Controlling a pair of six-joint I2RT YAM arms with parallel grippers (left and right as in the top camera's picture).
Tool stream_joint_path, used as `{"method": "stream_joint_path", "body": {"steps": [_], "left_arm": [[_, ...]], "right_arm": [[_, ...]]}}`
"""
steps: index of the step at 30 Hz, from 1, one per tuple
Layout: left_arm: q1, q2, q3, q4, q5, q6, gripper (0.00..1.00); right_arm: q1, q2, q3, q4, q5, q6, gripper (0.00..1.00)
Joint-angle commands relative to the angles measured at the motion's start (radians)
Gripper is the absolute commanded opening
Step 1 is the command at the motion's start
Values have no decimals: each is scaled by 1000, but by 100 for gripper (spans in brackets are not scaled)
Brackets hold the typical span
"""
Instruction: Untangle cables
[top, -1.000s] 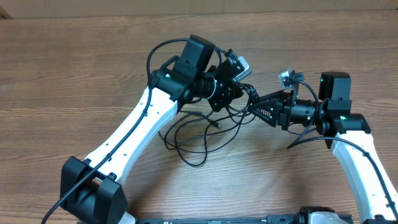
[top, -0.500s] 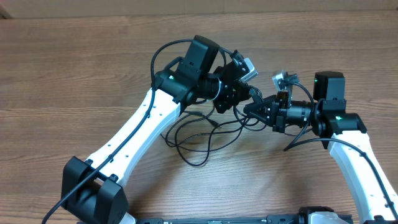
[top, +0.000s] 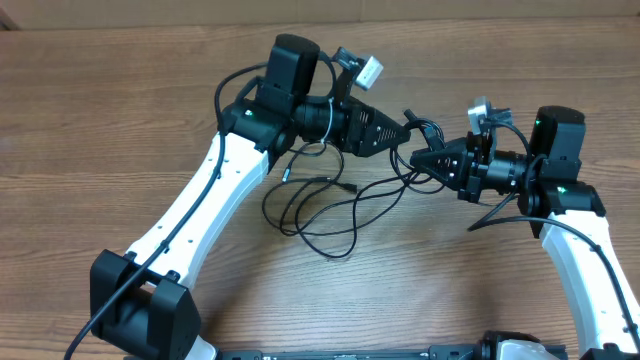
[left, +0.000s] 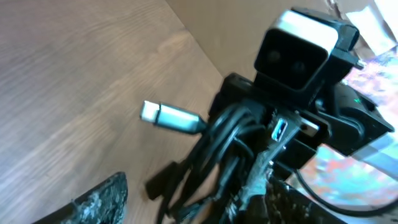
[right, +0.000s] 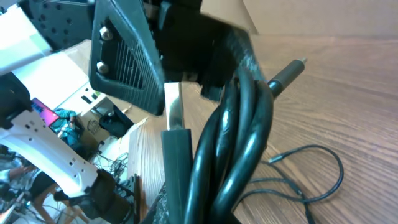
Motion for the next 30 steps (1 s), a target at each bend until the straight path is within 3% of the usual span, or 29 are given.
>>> {"method": "stream_joint_path", "body": {"steps": [1, 6, 10, 16, 17, 19, 21, 30], "left_arm": [[-8, -2, 11, -2, 63, -106, 66], [-8, -2, 11, -7, 62, -113, 63], [-21, -2, 11, -5, 46, -113, 62], [-61, -2, 11, 0, -50, -113, 59], [-70, -2, 11, 5, -60, -113, 57], [-72, -2, 11, 8, -62, -113, 43], [-68, -2, 11, 8, -61, -114, 41], [-39, -2, 11, 45, -120, -159, 46]], "right_arm": [[-3, -3, 11, 98, -27, 145, 4], [-3, -3, 11, 312, 77, 457, 4], [-2, -3, 11, 414, 73, 575, 4], [-2, -3, 11, 437, 15, 592, 4], [-2, -3, 11, 437, 13, 591, 4], [-2, -3, 11, 437, 13, 591, 4], [-2, -3, 11, 437, 13, 591, 4], [-2, -3, 11, 437, -29, 546, 4]]}}
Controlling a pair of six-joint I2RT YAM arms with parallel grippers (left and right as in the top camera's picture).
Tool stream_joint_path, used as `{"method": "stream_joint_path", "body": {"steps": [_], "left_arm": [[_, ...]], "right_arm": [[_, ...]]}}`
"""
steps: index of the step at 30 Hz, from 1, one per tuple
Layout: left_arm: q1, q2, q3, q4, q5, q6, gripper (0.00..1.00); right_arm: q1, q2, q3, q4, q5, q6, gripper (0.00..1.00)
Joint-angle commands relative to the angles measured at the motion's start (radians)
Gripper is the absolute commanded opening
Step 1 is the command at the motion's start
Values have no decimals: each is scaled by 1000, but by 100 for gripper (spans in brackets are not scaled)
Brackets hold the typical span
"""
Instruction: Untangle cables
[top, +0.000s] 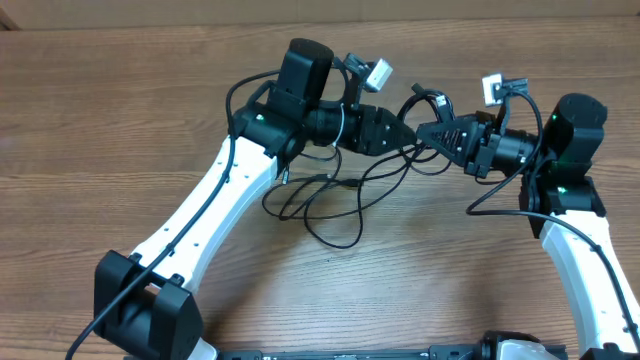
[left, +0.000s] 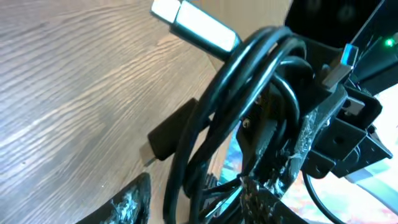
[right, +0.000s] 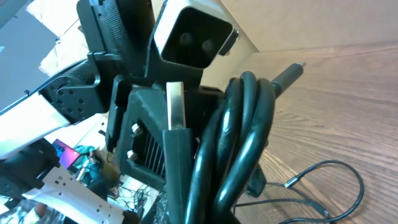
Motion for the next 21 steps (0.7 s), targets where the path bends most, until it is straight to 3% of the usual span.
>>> {"method": "stream_joint_path", "body": {"steps": [1, 9, 13, 14, 16, 17, 18, 21], "left_arm": [[10, -2, 11, 43, -114, -19, 39], [-23, 0, 11, 57, -122, -96, 4], [-18, 0, 11, 55, -120, -41, 4], [-11, 0, 11, 50, -119, 0, 4], [-2, 0, 11, 42, -119, 92, 4], [5, 0, 11, 27, -122, 175, 4], [17, 0, 11, 3, -123, 256, 4], [51, 0, 11, -46, -130, 353, 4]], "right_arm": [[0, -3, 13, 8, -63, -32, 4], [0, -3, 13, 27, -63, -32, 4], [0, -3, 13, 26, -63, -32, 5], [0, -3, 13, 26, -63, -32, 19], [0, -3, 13, 21, -63, -32, 34], [0, -3, 13, 18, -63, -32, 57], [0, -3, 13, 14, -62, -36, 100], [-2, -3, 13, -32, -4, -36, 100]]}}
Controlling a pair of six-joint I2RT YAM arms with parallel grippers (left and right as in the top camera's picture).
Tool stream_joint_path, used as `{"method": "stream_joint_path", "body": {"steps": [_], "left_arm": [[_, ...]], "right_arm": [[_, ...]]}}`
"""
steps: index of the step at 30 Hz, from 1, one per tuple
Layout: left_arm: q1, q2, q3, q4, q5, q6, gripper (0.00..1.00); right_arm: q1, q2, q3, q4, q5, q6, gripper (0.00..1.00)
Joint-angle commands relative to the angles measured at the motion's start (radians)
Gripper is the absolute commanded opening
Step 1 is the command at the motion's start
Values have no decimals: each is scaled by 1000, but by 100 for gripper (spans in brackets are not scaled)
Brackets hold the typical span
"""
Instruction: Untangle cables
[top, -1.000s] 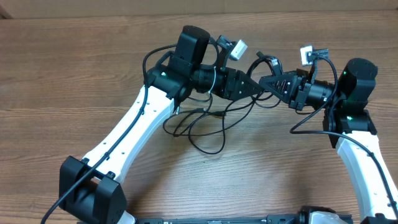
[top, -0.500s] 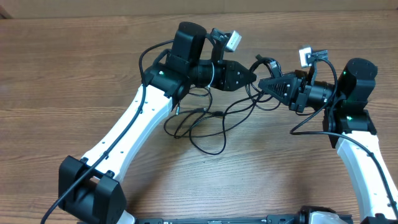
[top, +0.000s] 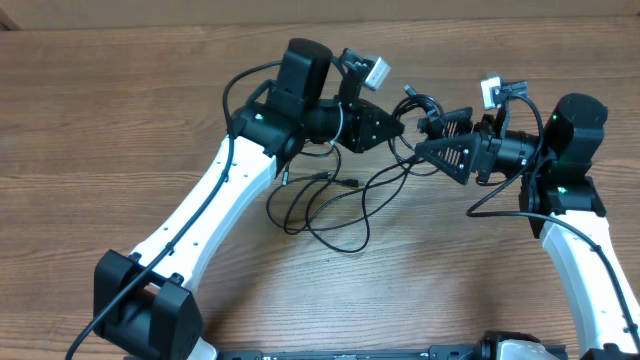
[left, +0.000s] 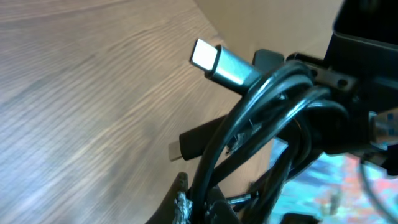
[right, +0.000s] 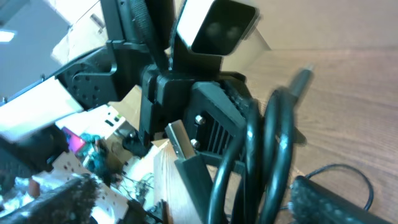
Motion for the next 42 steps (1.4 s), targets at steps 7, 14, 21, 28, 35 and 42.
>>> {"method": "stream_joint_path", "body": {"steps": [7, 14, 21, 28, 35, 42], "left_arm": [[115, 0, 11, -150, -143, 283, 4], [76, 0, 11, -220, -396, 281, 4], [-64, 0, 11, -173, -396, 267, 4], [-109, 0, 12, -127, -306, 207, 4], [-109, 0, 12, -91, -159, 146, 4], [-72, 0, 12, -88, -201, 146, 4]], "right_arm": [[-2, -3, 13, -378, 445, -3, 100], [128, -233, 13, -669, 916, -83, 100], [219, -431, 13, -732, 1074, -82, 100], [219, -352, 13, -818, 1050, -124, 76], [219, -313, 13, -803, 995, -180, 12], [219, -312, 13, -822, 938, -198, 4]]}}
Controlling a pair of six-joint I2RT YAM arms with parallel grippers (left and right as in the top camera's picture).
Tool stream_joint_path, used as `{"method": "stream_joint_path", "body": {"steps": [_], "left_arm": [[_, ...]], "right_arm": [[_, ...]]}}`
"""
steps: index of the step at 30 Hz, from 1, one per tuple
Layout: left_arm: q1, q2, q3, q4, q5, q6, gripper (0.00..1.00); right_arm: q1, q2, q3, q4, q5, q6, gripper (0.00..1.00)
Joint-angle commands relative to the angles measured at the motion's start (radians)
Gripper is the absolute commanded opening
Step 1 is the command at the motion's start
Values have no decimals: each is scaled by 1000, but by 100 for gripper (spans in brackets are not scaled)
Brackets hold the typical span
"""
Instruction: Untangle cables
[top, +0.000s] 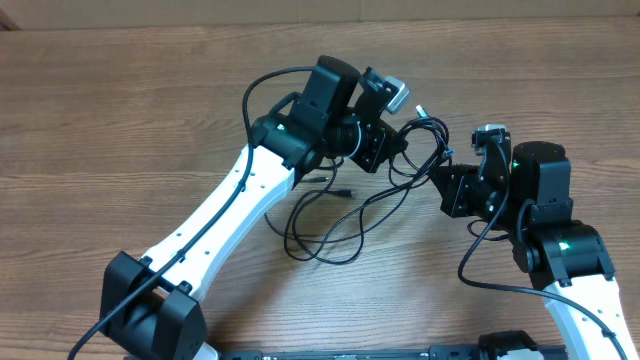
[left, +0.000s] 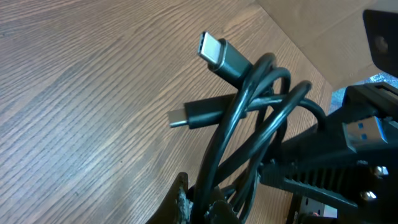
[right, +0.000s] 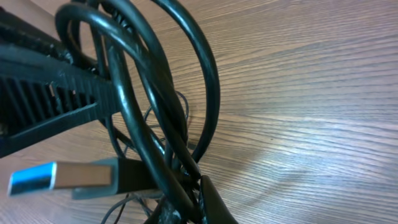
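Observation:
A knot of thick black cable (top: 422, 137) hangs in the air between my two grippers, above the wooden table (top: 120, 120). My left gripper (top: 398, 147) is shut on its loops (left: 249, 124); a silver-tipped plug (left: 221, 55) and a dark plug (left: 199, 115) stick out past it. My right gripper (top: 440, 180) is shut on the same bundle (right: 155, 124); a blue-tipped USB plug (right: 59, 178) lies by its fingers (right: 214, 202). Thin black cable loops (top: 330, 215) trail down onto the table under both grippers.
The white left arm (top: 220, 220) slants over the table from the lower left. The right arm (top: 560, 250) stands at the lower right. Bare wood lies all round the cable loops.
The right gripper has turned and moved down and nearer to its base; its camera now looks down on the table. The left gripper has moved right. The bundle is still held by both.
Both grippers stayed shut on the thick cable bundle close together in mid-air throughout. They stood higher over the table at the second and third moments, with the thin loops shifting below. Now the left gripper sits further right and the right one lower.

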Motion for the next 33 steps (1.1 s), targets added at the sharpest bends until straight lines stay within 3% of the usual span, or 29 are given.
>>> {"method": "stream_joint_path", "body": {"steps": [1, 7, 12, 13, 14, 16, 18, 22, 25, 28, 33], "left_arm": [[48, 0, 12, 9, 0, -29, 4], [161, 0, 12, 12, -48, -166, 4], [193, 0, 12, 13, 56, -201, 4], [192, 0, 12, 16, 103, -201, 4], [192, 0, 12, 20, 150, -201, 4], [192, 0, 12, 40, 261, -201, 4], [192, 0, 11, 50, 320, -201, 4], [192, 0, 11, 50, 352, -201, 4], [190, 0, 11, 49, 316, -200, 4], [156, 0, 11, 45, 117, -166, 4], [61, 0, 11, 34, -84, -106, 4]], "right_arm": [[5, -1, 11, -10, -87, -65, 4], [5, -1, 11, -26, -214, -143, 4], [5, -1, 11, -62, -32, -77, 7], [5, -1, 11, -66, -16, -78, 36], [5, -1, 11, -65, -12, -78, 51], [5, -1, 11, -58, -10, -78, 63], [5, -1, 11, -44, 0, -63, 67], [4, -1, 11, 16, 5, 2, 67], [4, -1, 11, 53, -70, 5, 61], [4, -1, 11, 64, -157, 5, 52], [4, -5, 11, 107, -258, -64, 53]]}}
